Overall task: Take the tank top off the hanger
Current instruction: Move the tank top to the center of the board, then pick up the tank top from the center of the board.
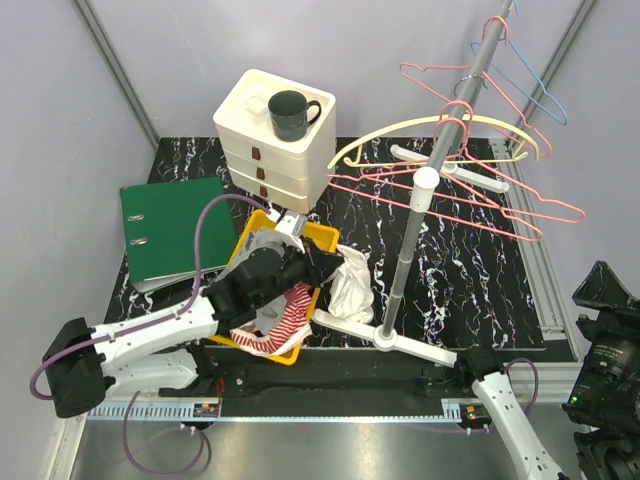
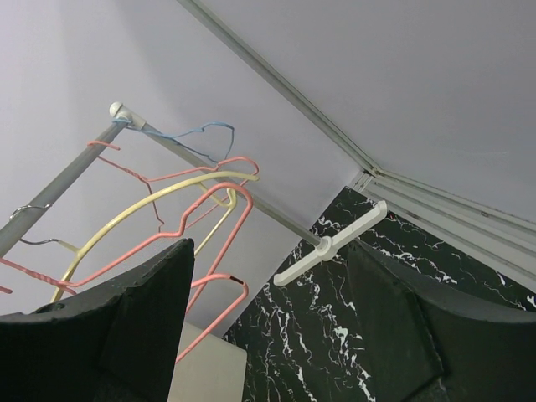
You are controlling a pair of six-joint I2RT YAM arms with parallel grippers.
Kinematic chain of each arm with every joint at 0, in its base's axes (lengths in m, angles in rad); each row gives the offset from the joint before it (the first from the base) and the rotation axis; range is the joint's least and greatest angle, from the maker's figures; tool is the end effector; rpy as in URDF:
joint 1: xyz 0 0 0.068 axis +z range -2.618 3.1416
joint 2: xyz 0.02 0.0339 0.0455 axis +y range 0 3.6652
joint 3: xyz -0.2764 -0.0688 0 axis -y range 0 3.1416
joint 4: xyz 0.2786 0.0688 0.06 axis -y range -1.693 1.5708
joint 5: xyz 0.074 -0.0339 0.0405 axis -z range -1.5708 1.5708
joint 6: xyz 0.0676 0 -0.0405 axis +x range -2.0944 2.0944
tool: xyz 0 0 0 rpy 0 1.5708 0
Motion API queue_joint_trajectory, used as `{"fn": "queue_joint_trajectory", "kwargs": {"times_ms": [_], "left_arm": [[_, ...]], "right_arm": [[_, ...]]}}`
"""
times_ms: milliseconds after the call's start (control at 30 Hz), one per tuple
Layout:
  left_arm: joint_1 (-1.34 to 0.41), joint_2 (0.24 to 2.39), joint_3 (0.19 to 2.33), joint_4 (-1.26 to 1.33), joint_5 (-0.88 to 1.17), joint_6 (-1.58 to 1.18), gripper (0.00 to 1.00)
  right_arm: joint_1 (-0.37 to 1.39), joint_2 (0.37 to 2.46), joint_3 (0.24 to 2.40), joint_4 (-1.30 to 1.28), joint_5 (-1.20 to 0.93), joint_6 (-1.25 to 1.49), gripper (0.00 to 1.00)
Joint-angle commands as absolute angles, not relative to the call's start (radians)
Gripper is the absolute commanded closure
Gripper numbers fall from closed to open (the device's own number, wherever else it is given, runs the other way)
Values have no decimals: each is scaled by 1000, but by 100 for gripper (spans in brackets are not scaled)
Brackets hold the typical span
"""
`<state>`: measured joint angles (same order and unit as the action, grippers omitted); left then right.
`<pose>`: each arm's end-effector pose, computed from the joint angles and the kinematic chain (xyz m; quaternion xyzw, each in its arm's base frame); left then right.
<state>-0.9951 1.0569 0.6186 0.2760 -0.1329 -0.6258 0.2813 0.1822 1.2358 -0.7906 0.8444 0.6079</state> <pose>0.1714 -0.2476 0.2675 0.0974 0.7554 -0.4332 0.4819 -0.0354 -0.0628 0.4663 0.4111 0.4946 0.0864 0.7608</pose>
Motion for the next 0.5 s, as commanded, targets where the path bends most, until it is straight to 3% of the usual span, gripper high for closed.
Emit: {"fn": "queue_joint_trajectory", "kwargs": {"times_ms": [0, 267, 400, 467], "left_arm": [[-997, 1176, 712, 132, -79, -563, 82], [-1006, 1462, 767, 192, -75, -580, 81], [-1045, 1517, 756, 204, -204, -566, 40], [-1065, 1548, 765, 215, -231, -552, 35]], "right_arm": [[284, 213, 1210, -784, 836, 635, 19], [284, 216, 1212, -779, 842, 608, 19], [285, 210, 1206, -776, 865, 589, 19], [288, 210, 1192, -772, 868, 588, 18]]}}
